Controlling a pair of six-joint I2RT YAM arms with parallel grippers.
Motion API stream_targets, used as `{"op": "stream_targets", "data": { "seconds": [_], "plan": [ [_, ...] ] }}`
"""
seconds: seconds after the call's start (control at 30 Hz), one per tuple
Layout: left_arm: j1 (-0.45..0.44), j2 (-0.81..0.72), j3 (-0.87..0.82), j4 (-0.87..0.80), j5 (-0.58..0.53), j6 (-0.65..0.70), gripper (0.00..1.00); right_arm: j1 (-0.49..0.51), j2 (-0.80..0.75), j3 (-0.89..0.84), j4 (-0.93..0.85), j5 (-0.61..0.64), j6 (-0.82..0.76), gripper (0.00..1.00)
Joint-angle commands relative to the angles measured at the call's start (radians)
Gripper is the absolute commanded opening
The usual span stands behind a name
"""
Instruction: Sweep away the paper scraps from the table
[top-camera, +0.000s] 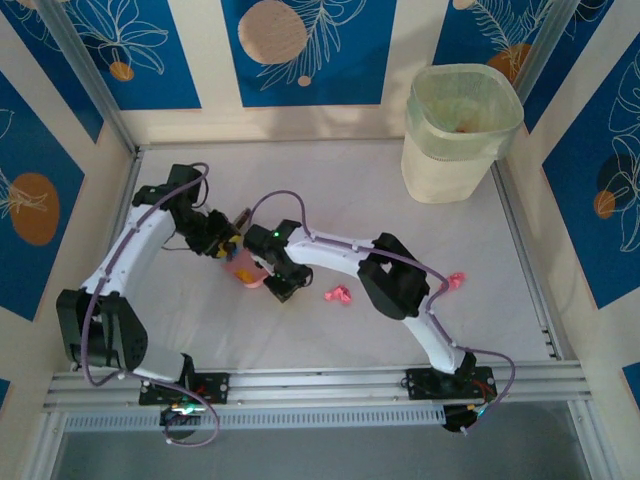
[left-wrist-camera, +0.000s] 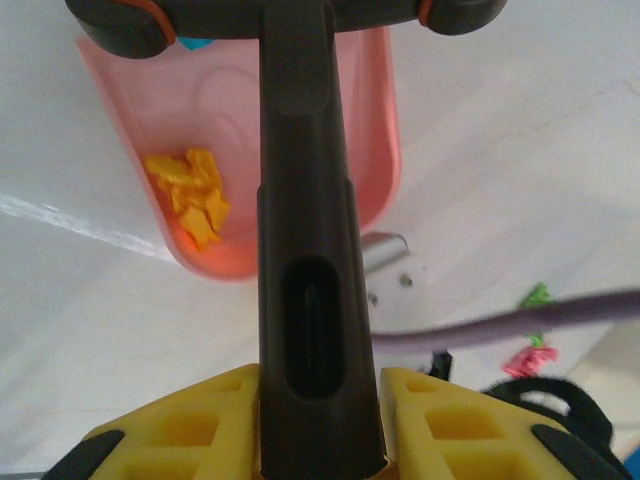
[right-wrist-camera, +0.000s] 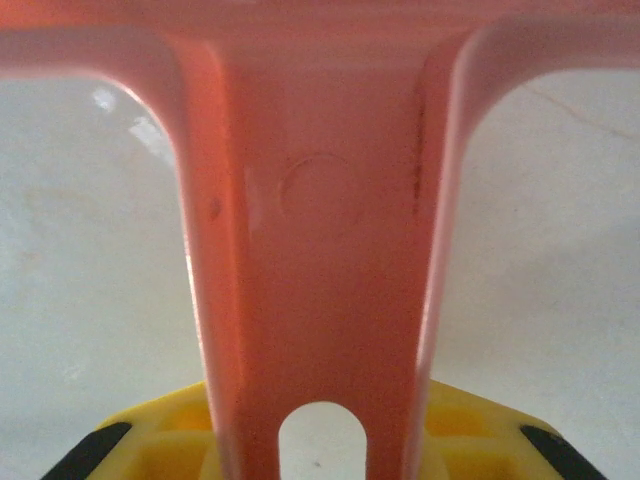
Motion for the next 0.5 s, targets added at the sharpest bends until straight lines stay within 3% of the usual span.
{"op": "stream_targets", "data": {
  "seconds": [0.0, 0.47],
  "plan": [
    [-0.026, -0.034, -0.044, 0.040, 0.119, -0.081, 0.00, -0.012, 0.024, 0.022, -0.006, -0.004, 0.024, 0.03],
    [-0.071, -0.132, -0.139, 0.121, 0.189, -0.221, 0.00, -0.047, 0.040, 0.040, -0.012, 0.026, 0.051, 0.03]
  ]
}}
